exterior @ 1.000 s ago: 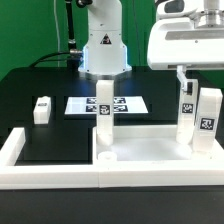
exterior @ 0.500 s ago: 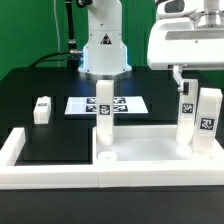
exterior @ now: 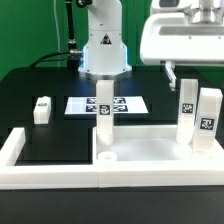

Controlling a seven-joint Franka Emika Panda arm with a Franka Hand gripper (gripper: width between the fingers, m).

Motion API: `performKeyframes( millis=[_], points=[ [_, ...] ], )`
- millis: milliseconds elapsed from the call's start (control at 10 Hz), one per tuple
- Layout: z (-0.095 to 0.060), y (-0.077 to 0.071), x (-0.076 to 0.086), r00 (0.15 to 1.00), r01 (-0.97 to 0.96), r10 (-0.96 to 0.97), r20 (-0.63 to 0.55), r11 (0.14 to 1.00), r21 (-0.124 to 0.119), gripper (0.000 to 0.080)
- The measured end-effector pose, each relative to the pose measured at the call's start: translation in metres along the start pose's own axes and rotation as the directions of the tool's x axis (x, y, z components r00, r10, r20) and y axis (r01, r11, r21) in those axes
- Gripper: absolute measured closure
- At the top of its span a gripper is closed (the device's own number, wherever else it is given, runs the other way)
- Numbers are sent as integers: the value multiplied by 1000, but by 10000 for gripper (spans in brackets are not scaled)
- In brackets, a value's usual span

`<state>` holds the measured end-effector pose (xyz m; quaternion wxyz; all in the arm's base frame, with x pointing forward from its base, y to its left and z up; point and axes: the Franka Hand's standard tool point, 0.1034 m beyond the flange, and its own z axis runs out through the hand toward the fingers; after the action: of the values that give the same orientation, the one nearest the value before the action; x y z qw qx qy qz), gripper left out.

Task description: Assemble desk

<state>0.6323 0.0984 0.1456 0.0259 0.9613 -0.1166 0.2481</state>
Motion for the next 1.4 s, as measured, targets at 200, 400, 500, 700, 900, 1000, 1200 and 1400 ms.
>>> performKeyframes(
  millis=[200,400,500,700,900,1000,1200,1400],
  points=[
    [-2,0,5,999,-11,11,53,1000,-14,150],
    [-2,6,6,984,-21,29,176,999,-48,150],
    [-4,4,12,965,-48,61,256,997,-57,150],
    [-8,1,19,936,-90,103,337,994,-54,150],
    [-4,-4,29,939,-127,126,320,992,-18,150],
    [-3,-7,27,939,-125,122,320,992,-12,150],
    [-3,-6,27,939,-126,124,320,992,-14,150],
    [-3,-6,27,939,-126,124,320,992,-14,150]
  ],
)
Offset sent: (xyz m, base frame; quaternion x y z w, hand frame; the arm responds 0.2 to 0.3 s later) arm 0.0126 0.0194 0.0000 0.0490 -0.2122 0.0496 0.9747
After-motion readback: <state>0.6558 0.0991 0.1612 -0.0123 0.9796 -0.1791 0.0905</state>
